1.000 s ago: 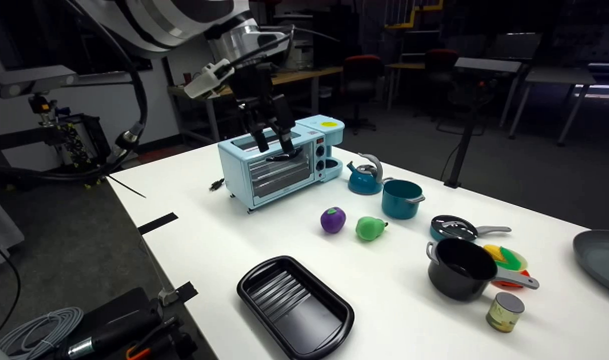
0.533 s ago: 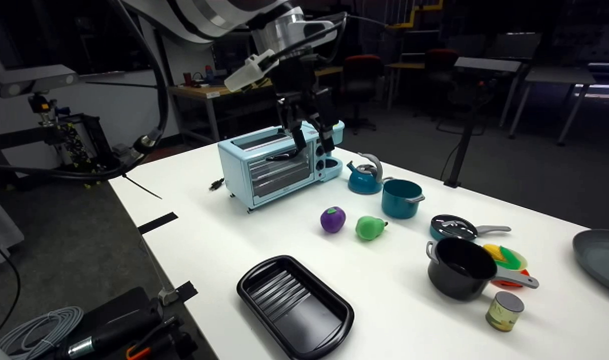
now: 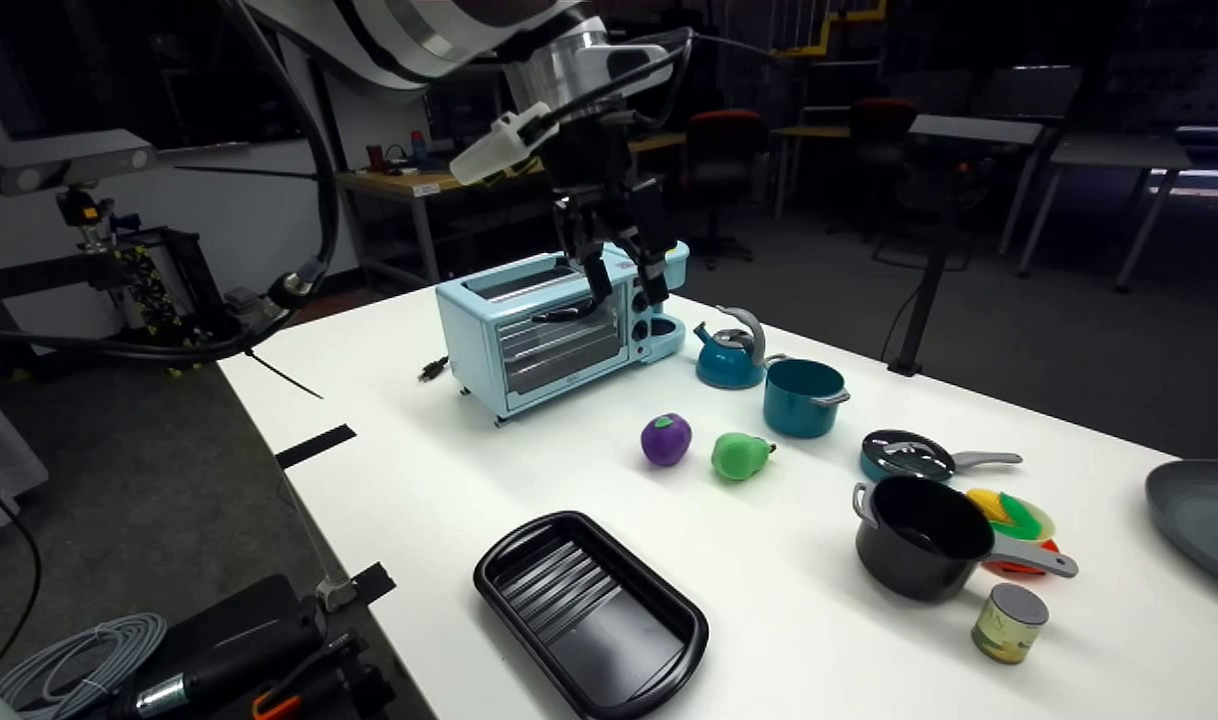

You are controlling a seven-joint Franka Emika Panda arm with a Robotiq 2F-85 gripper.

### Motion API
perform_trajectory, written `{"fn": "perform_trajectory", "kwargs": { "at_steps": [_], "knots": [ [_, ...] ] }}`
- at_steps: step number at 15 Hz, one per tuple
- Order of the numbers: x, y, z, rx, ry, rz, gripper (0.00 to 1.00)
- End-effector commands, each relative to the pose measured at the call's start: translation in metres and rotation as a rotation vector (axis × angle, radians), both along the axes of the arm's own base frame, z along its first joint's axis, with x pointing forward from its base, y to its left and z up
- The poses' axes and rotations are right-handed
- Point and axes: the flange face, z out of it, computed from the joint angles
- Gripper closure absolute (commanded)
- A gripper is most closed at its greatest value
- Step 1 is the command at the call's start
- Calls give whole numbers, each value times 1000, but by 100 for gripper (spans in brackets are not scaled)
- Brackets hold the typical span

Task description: Pick up the purple toy and move it to the right.

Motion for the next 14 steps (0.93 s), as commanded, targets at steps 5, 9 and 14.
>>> {"fn": "perform_trajectory", "kwargs": {
  "at_steps": [5,9,14],
  "knots": [
    [77,12,-14,72,-19,170,0],
    [109,0,-45,94,78,248,0],
    [132,-8,-92,85,148,246,0]
  ]
}}
